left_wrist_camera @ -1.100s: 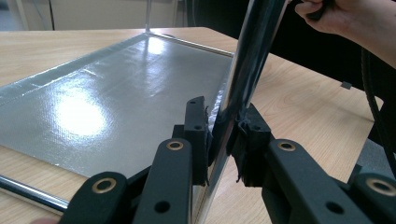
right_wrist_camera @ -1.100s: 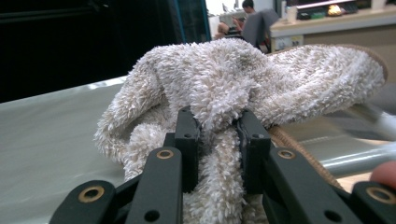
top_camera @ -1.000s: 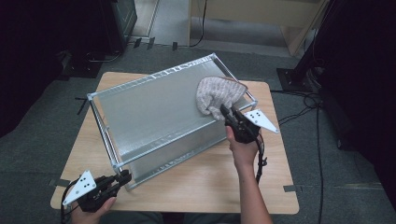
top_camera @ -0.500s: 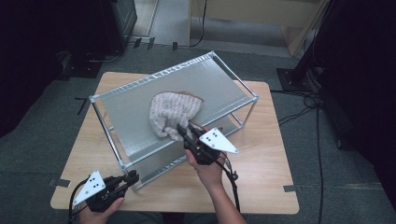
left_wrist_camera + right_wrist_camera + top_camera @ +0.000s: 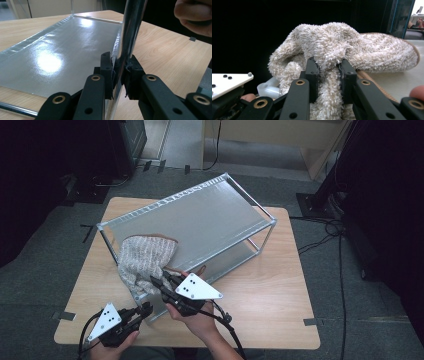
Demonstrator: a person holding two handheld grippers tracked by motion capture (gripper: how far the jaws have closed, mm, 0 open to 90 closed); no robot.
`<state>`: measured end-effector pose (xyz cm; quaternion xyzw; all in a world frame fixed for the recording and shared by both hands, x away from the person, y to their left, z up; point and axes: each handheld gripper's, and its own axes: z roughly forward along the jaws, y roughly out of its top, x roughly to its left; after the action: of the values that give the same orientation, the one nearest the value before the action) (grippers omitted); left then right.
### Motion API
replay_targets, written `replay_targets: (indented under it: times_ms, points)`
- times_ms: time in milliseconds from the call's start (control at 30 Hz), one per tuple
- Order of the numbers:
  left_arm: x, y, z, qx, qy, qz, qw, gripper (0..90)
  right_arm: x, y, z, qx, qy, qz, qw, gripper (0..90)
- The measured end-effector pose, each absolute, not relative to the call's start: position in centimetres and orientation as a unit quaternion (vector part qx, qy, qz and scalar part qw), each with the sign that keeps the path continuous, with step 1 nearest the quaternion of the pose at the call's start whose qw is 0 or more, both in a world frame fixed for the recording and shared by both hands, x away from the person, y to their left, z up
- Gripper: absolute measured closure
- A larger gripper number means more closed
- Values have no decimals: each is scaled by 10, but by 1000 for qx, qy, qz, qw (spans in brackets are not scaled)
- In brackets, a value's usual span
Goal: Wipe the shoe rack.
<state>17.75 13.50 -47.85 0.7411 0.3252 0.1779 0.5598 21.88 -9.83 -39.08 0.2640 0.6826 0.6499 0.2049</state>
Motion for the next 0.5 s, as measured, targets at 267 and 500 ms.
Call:
replay_targets:
  times_ms: [267,500]
  points:
    - [178,137,-479,743,321,177,560,798,226,-147,-389,295,668,627,273,744]
    - [177,139,-479,744,315,177,563,799,238,-228,-400,400,611,597,331,745]
